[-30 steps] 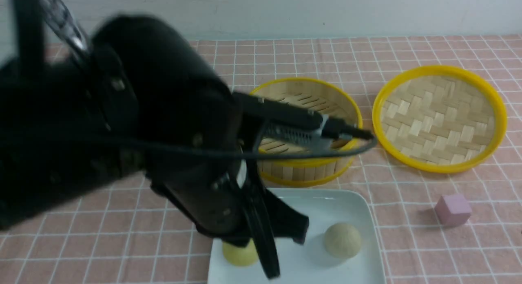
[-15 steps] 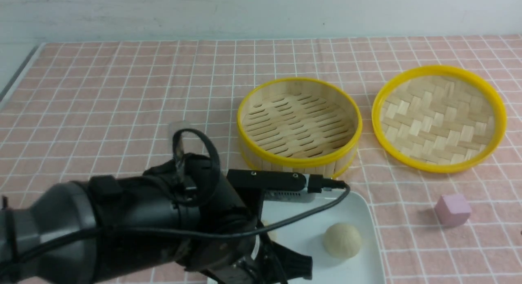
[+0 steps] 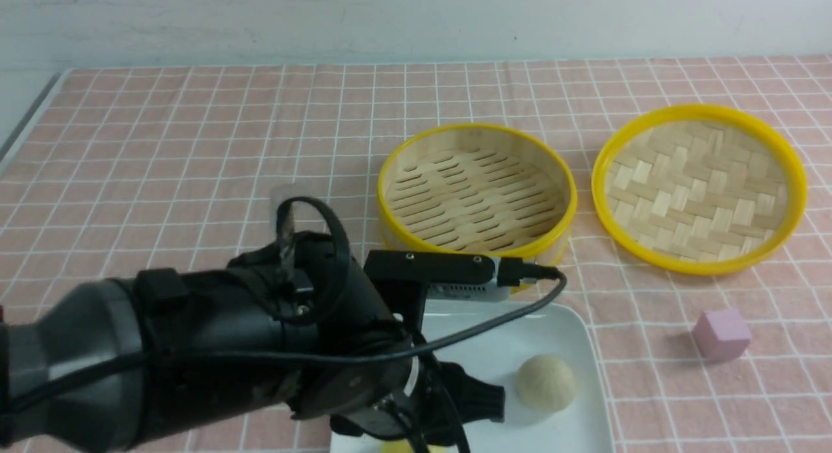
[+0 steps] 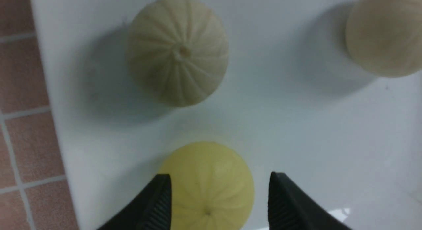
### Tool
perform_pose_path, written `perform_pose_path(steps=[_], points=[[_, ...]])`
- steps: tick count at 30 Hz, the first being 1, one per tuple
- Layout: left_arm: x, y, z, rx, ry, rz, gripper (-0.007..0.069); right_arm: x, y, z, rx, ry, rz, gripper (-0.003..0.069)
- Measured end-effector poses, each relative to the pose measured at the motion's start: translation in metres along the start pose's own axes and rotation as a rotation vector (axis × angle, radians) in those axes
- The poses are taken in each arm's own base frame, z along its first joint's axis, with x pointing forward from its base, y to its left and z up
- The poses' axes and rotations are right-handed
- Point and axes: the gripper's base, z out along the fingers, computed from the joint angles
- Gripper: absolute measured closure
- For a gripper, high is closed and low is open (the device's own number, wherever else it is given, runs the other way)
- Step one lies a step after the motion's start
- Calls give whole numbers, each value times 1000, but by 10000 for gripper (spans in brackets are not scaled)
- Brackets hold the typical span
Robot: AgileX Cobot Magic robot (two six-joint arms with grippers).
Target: Put the steamed buns into the plate on the pink tablecloth.
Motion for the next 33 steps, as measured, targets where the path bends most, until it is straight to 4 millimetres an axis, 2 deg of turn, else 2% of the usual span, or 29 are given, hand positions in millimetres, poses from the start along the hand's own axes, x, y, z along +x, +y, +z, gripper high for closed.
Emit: perform_pose_path(steps=[1, 2, 3, 6, 8, 9, 10, 11, 12, 21, 33], points=[[-4, 0, -11, -3, -29, 16, 237, -3, -1, -11, -10, 31, 13, 623], [-5, 1, -12, -9, -32, 22, 244, -3, -1, -12, -11, 34, 12, 630], [-8, 2, -20, -18, -54, 36, 274, -6, -2, -23, -19, 57, 9, 664], [-13, 7, -37, -62, -89, 68, 400, -11, -2, -40, -43, 61, 4, 672], [-14, 10, -42, -82, -100, 79, 475, -12, -1, -43, -65, 29, 10, 672], [-14, 10, -43, -83, -101, 80, 483, -13, 0, -42, -72, 18, 13, 672], [-13, 11, -44, -93, -100, 84, 539, -16, 3, -40, -103, -39, 23, 672], [-13, 12, -45, -95, -99, 87, 561, -16, 4, -38, -112, -58, 26, 672], [-13, 12, -45, -102, -100, 104, 604, -19, 10, -30, -166, -145, 41, 672], [-13, 13, -45, -114, -91, 130, 623, -18, 22, 9, -234, -399, 29, 668], [-13, 15, -45, -127, -96, 140, 620, -11, 23, 18, -231, -397, 20, 664]])
